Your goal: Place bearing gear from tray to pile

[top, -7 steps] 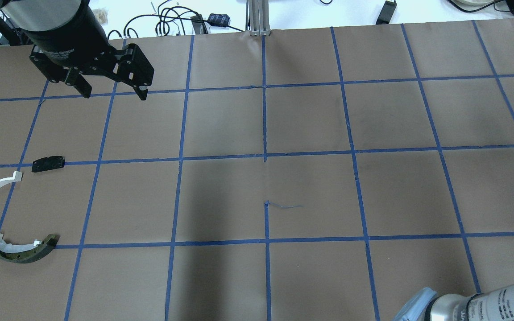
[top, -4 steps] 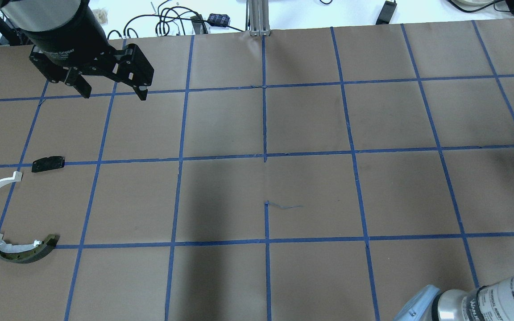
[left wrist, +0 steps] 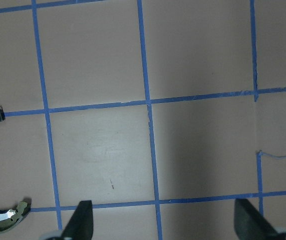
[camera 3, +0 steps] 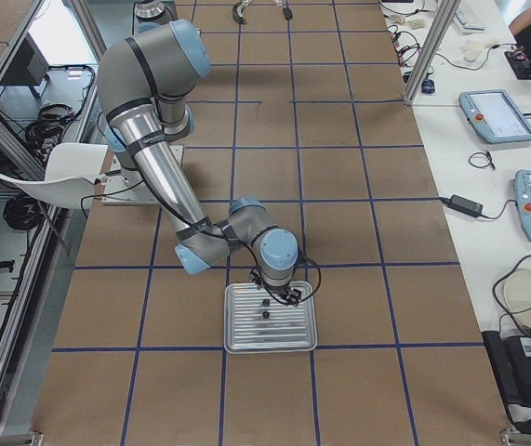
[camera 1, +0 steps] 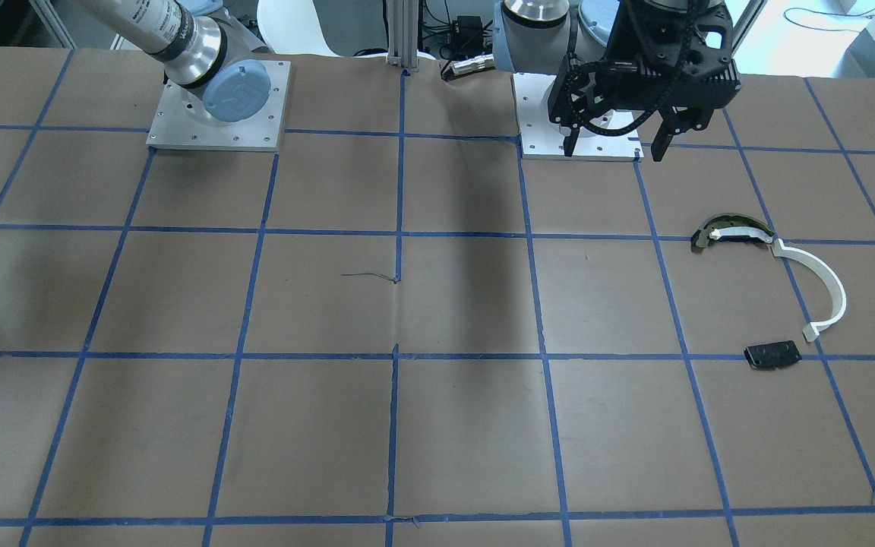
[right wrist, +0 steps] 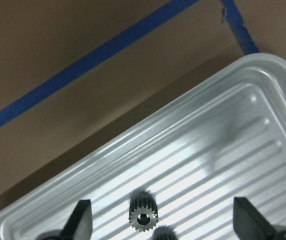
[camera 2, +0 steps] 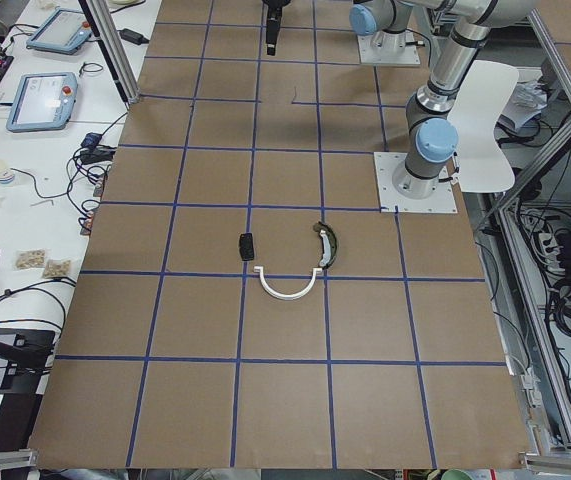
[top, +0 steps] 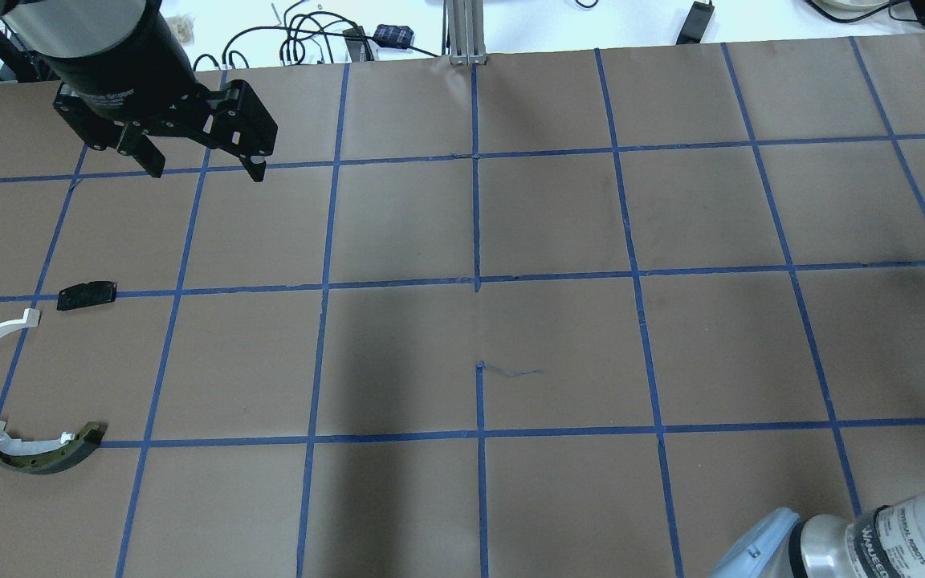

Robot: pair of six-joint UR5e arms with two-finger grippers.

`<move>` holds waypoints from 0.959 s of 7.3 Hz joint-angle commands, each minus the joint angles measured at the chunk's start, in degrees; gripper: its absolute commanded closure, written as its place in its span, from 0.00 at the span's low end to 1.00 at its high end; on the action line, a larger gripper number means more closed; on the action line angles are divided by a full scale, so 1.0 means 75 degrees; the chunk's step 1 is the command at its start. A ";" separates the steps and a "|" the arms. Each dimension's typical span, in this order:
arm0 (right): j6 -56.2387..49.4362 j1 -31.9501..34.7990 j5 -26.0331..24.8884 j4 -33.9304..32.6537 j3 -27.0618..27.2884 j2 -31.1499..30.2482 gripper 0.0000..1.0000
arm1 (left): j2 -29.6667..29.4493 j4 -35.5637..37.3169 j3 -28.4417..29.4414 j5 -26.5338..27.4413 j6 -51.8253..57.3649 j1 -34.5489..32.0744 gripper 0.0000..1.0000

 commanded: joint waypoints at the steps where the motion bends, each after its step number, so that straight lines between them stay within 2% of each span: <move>1: -0.0453 -0.0006 0.0011 -0.0005 0.0001 0.0151 0.00 | 0.0000 0.0000 -0.0001 0.0000 0.0000 0.0000 0.00; 5: -0.0618 -0.0018 0.0000 -0.0028 -0.0011 0.0163 0.16 | -0.0011 -0.0012 -0.0012 0.0000 0.0012 0.0000 0.00; 7: -0.0607 -0.0065 -0.0024 -0.0086 0.0001 0.0163 0.16 | -0.0011 -0.0012 -0.0012 0.0000 0.0012 0.0000 0.00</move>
